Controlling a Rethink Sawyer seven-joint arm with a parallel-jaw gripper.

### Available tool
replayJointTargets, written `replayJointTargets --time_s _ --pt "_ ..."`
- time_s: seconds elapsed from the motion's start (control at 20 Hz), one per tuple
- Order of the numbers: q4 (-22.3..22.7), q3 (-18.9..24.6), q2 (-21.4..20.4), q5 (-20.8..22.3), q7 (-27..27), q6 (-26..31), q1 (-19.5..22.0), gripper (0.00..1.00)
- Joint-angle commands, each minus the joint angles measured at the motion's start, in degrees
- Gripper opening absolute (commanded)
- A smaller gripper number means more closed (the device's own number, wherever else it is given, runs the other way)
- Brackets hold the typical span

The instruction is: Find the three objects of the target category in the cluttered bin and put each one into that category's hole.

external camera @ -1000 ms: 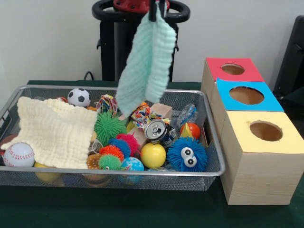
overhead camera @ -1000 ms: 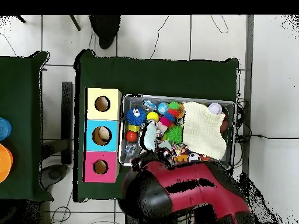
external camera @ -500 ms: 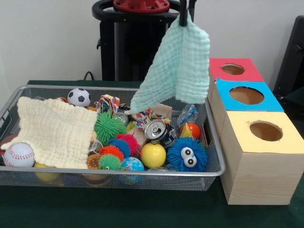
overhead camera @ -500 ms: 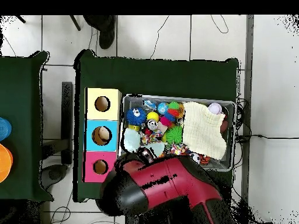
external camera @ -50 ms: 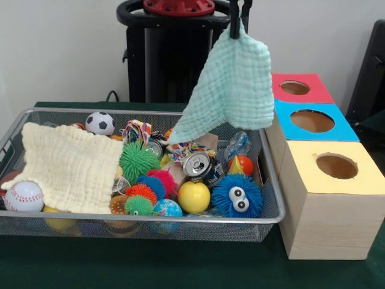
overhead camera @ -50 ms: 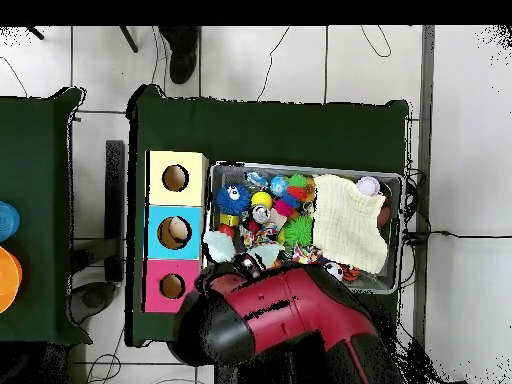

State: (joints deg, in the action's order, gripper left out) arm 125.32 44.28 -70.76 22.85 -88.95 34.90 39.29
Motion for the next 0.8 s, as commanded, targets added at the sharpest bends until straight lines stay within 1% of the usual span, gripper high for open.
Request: replayJointTargets --time_s 0.05,0.2,0.35,0.8 --pt "-1.70 -2.76 3.03 -0.36 -3.58 -2.32 1.57 0.00" --pt "-1.69 -2.75 3.93 0.17 -2.95 -2.93 2.22 0.00" --pt "-3.09 -2.91 5.39 0.70 -2.77 -2.48 2.04 0.00" --pt "-4.83 -3.59 6.51 1.31 -3.47 -2.85 1.65 0.00"
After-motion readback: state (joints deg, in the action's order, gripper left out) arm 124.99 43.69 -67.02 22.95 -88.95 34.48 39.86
